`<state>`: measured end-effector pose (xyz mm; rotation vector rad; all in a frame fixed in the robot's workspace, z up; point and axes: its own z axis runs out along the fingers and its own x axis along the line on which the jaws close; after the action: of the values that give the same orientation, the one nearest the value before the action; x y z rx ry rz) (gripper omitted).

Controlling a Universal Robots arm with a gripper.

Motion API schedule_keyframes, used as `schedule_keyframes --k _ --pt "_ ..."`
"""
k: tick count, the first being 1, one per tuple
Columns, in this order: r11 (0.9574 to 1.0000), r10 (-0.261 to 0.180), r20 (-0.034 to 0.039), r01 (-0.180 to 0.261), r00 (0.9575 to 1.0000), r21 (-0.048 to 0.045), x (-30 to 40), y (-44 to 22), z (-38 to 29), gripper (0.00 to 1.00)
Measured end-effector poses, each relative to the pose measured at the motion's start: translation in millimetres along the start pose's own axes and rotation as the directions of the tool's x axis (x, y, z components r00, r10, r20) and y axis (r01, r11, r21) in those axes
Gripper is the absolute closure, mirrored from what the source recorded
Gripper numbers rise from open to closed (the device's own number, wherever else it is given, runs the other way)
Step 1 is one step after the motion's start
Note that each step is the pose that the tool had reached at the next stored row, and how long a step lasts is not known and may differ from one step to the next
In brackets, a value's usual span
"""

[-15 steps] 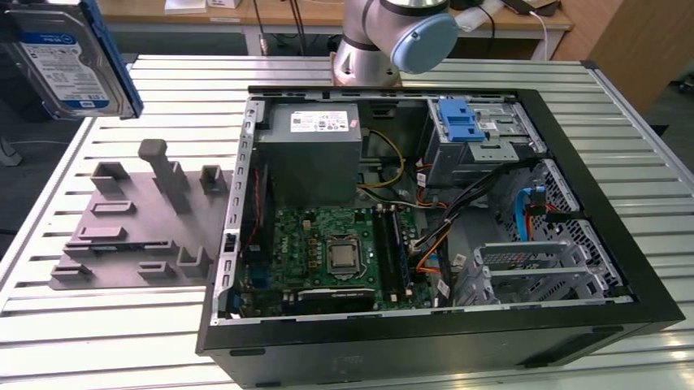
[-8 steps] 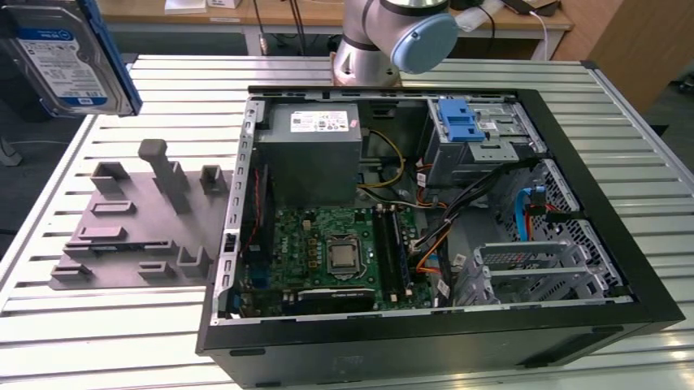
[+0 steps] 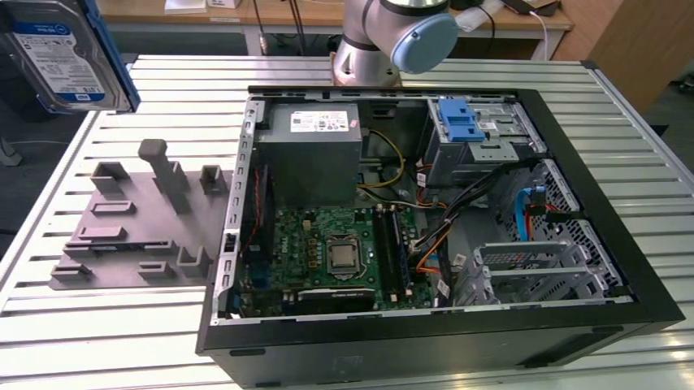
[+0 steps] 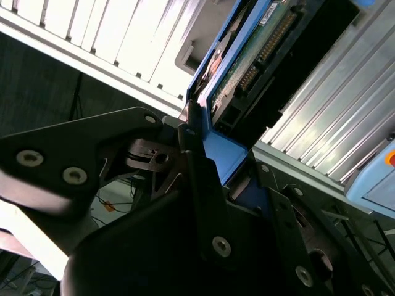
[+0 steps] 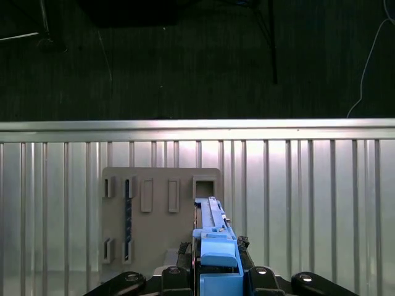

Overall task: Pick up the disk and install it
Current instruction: 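Pick up the disk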

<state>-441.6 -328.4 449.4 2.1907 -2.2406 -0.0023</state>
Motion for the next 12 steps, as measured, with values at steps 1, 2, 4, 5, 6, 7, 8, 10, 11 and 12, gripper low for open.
schedule_keyframes --k 1,2,4,5,6,7,8,10,11,12 --pt "1.0000 0.000 0.0000 0.000 1.0000 0.0000 0.0 0.0 -0.8 0.64" --pt "1.0000 0.000 0.0000 0.000 1.0000 0.0000 0.0 0.0 -1.5 0.64" --pt "1.0000 0.000 0.0000 0.000 1.0000 0.0000 0.0 0.0 -3.1 0.64" --pt "1.0000 0.000 0.0000 0.000 1.0000 0.0000 0.0 0.1 -5.6 0.64" --pt "1.0000 0.000 0.0000 0.000 1.0000 0.0000 0.0 0.0 -6.3 0.64" --pt "1.0000 0.000 0.0000 0.000 1.0000 -0.0001 0.0 0.1 -7.6 0.64" --pt "1.0000 0.000 0.0000 0.000 1.0000 0.0000 0.0 0.1 -8.3 0.64" --pt "1.0000 0.000 0.0000 0.000 1.0000 0.0000 0.0 0.1 -9.7 0.64" --pt "1.0000 0.000 0.0000 0.000 1.0000 0.0000 0.0 0.1 -10.4 0.64" --pt "1.0000 0.000 0.0000 0.000 1.0000 0.0000 0.0 0.1 -11.1 0.64"
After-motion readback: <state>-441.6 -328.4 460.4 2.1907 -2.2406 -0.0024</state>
